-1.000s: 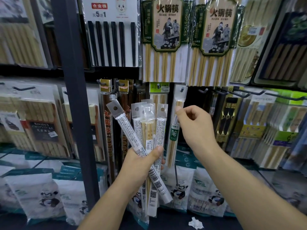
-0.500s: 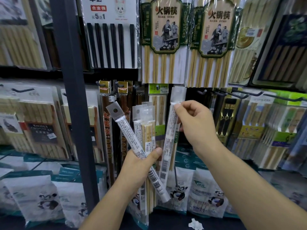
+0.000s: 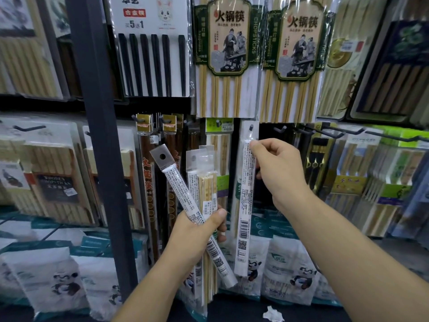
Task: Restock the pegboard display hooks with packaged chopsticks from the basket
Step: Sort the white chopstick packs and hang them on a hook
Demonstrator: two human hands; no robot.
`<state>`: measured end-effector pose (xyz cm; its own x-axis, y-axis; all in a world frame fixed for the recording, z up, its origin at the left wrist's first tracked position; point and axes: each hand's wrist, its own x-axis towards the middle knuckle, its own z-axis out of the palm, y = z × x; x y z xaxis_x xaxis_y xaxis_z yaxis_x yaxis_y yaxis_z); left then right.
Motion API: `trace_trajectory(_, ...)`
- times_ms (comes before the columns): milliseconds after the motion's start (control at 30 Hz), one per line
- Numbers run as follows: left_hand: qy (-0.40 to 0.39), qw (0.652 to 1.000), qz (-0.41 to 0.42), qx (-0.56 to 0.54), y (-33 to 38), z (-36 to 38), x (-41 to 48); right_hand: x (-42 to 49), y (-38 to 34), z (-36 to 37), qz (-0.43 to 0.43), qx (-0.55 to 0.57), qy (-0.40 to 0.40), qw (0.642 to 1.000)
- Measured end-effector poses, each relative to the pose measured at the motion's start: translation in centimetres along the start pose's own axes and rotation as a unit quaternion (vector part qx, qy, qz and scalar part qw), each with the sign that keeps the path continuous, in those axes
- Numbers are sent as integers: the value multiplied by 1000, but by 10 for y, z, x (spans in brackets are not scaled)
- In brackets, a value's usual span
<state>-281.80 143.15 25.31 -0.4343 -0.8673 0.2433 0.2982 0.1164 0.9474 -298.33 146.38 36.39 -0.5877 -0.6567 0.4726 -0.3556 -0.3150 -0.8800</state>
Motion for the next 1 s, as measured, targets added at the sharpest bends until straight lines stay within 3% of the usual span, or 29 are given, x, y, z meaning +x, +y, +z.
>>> trace_trajectory(300, -25, 999, 15, 21, 0, -3, 1, 1, 15, -2, 1, -49, 7, 999)
trace_trajectory(433, -51, 998, 20, 24, 0, -1, 0, -9, 17, -4, -48, -114, 41, 991)
trace_trajectory(533, -71, 997, 25, 19, 0, 1, -1, -26, 16, 3, -74, -101, -35, 991)
trace_trajectory(667, -78, 995, 45, 39, 0, 2, -3, -45, 17, 16, -48, -97, -143, 984)
trace_trajectory(1000, -73, 997, 11, -25, 7, 3, -8, -45, 15, 14, 9, -42, -157, 987)
